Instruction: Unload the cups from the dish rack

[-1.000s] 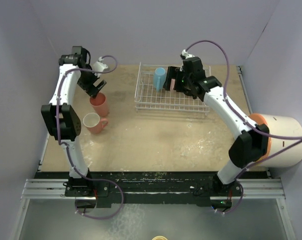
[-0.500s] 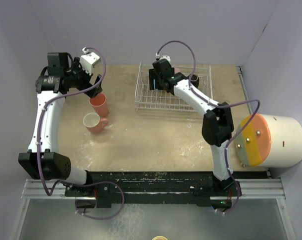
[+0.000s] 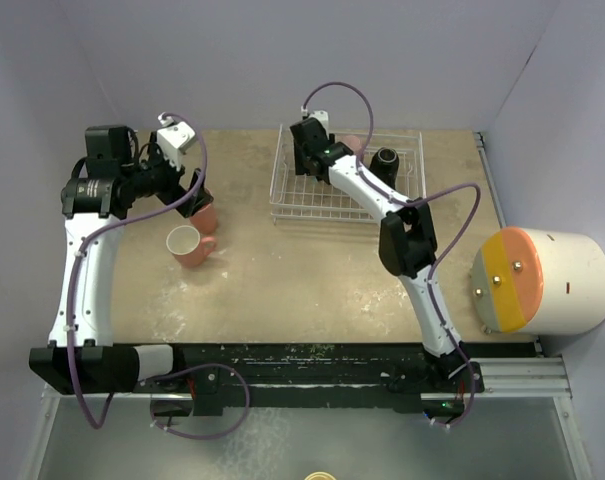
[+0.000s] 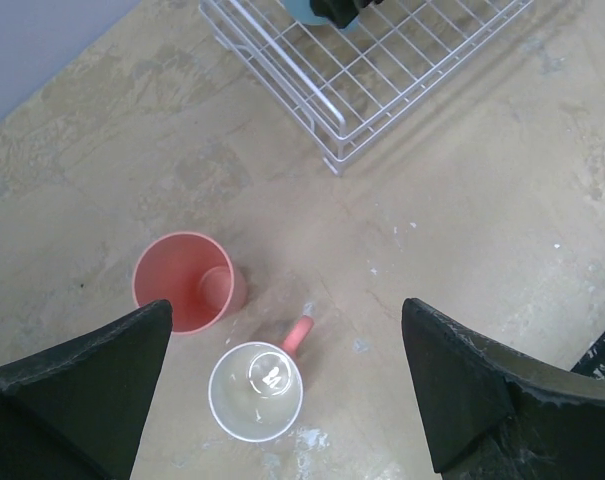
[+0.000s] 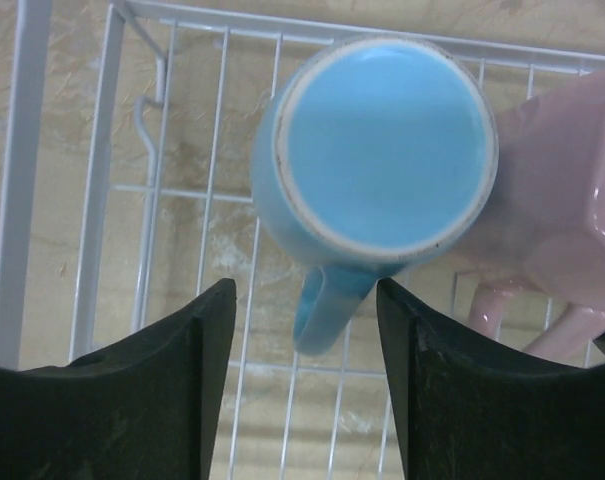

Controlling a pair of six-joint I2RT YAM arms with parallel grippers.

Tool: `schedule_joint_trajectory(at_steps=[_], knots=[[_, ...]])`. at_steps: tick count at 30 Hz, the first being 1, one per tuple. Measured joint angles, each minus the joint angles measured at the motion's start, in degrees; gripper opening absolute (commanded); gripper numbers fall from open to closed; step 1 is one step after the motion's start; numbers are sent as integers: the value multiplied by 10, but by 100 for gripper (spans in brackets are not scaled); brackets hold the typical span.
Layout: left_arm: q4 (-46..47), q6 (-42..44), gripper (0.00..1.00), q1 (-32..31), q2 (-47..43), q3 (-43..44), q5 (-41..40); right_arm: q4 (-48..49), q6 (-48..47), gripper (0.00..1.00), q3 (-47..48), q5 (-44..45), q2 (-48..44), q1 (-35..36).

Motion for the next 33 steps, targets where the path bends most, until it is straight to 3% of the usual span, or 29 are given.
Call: schedule_joint_trajectory(at_steps=[8, 16, 21, 25, 33], knots=[[-33, 7, 99, 0, -20, -1, 24, -18, -1, 40, 34, 46, 37, 0], [-16, 0, 99, 0, -30, -3, 50, 0, -5, 0, -8, 49, 12, 2], [4, 4, 99, 0, -44, -31, 66, -11, -12, 0, -35, 27, -34, 5], [30, 27, 99, 0, -90, -72, 74, -6, -5, 0, -86, -10, -121, 7], [133, 138, 99, 0, -220, -197, 107, 51, 87, 0, -192, -217, -346, 8]])
